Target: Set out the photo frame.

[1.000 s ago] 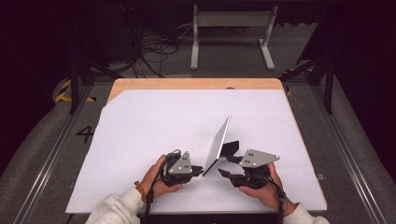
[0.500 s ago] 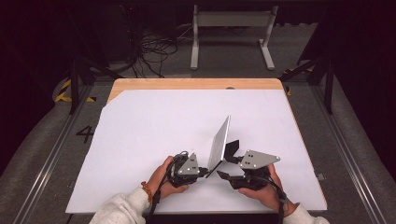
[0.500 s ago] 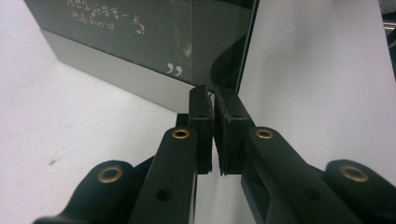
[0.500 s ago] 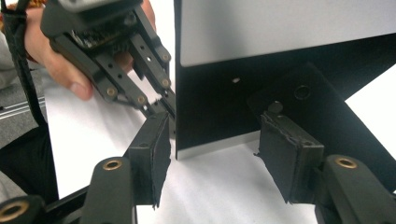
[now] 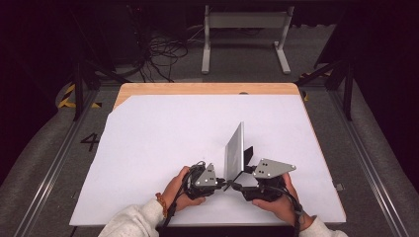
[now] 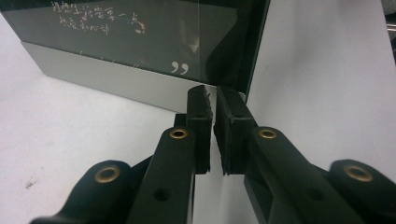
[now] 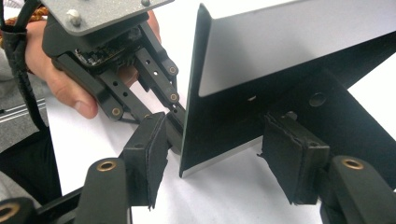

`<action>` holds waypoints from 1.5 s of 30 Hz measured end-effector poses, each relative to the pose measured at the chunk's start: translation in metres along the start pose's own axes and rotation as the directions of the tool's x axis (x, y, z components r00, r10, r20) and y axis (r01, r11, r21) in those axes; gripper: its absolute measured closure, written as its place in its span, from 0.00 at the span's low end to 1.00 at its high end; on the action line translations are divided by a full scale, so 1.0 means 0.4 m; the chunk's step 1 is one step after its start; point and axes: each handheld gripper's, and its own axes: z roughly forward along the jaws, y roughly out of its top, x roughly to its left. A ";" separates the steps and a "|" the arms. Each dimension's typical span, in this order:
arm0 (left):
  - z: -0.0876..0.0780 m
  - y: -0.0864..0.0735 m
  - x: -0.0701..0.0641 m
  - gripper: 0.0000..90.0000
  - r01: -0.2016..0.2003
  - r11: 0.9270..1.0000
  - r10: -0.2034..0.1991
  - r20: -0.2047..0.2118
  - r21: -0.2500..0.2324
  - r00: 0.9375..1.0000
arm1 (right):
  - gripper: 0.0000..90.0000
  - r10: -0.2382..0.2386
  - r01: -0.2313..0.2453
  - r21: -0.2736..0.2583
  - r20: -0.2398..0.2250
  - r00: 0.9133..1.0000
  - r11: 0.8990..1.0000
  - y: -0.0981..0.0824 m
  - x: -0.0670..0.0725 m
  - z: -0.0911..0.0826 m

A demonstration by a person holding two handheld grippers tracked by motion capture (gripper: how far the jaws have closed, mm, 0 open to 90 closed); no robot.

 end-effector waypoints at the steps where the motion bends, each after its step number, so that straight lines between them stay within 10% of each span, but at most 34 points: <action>1: 0.000 0.000 0.000 0.94 0.000 1.000 0.000 0.000 0.000 1.000 | 0.46 0.000 0.000 0.000 0.000 1.000 1.000 0.000 0.000 0.000; 17: 0.014 0.008 0.000 0.95 0.000 1.000 0.000 -0.009 -0.011 1.000 | 0.50 0.056 -0.056 0.001 0.079 0.995 0.998 0.007 -0.002 0.001; 29: 0.011 0.006 -0.001 0.89 -0.019 1.000 0.020 -0.013 0.013 1.000 | 0.62 0.112 -0.112 -0.010 0.059 0.992 0.994 0.002 -0.006 0.000; 45: -0.070 -0.046 0.072 0.83 0.049 0.999 -0.049 -0.088 -0.001 0.995 | 0.70 0.115 -0.115 -0.010 0.031 0.993 0.993 -0.014 -0.042 -0.020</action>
